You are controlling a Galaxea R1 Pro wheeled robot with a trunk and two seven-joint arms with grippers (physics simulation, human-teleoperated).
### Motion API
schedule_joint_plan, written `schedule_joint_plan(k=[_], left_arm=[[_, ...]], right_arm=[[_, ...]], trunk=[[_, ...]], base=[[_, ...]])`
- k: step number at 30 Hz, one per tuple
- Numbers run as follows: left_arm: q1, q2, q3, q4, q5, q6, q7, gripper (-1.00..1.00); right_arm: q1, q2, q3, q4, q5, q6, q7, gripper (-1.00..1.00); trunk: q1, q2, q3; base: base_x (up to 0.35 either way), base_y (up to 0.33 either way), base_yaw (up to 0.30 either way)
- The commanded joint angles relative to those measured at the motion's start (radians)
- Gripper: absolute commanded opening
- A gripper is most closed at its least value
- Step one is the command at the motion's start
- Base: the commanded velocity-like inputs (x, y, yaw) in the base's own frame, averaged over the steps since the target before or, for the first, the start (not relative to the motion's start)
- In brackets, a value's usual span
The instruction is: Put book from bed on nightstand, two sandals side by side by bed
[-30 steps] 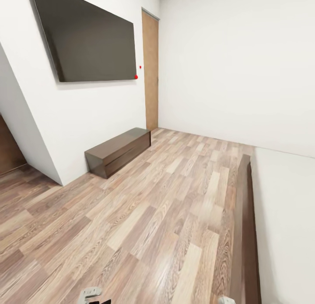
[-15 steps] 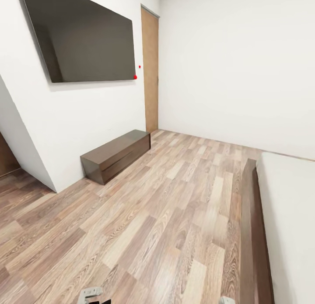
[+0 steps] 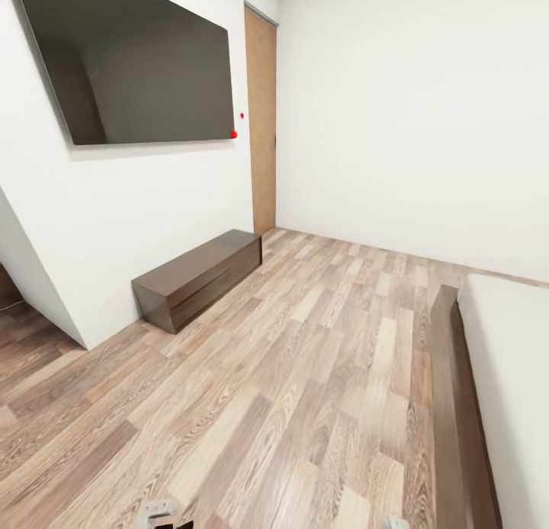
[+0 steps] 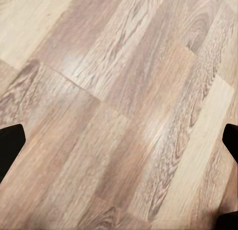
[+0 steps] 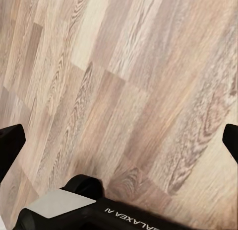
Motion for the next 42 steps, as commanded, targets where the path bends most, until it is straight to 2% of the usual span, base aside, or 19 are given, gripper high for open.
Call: schedule_joint_plan(k=[1,42], left_arm=[[0.0,0.0,0.008,0.001,-0.011,-0.005,-0.002,1.0],[0.0,0.0,0.008,0.001,-0.011,-0.005,-0.002,1.0]], right_arm=[[-0.002,0.0,0.004,0.005,-0.01,-0.006,0.004,1.0],[-0.002,0.0,0.004,0.005,-0.01,-0.006,0.006,1.0]], trunk=[[0.001,0.0,-0.001],[0.001,0.0,-0.001]], base=[[0.329,0.0,0.0],[0.329,0.0,-0.011]])
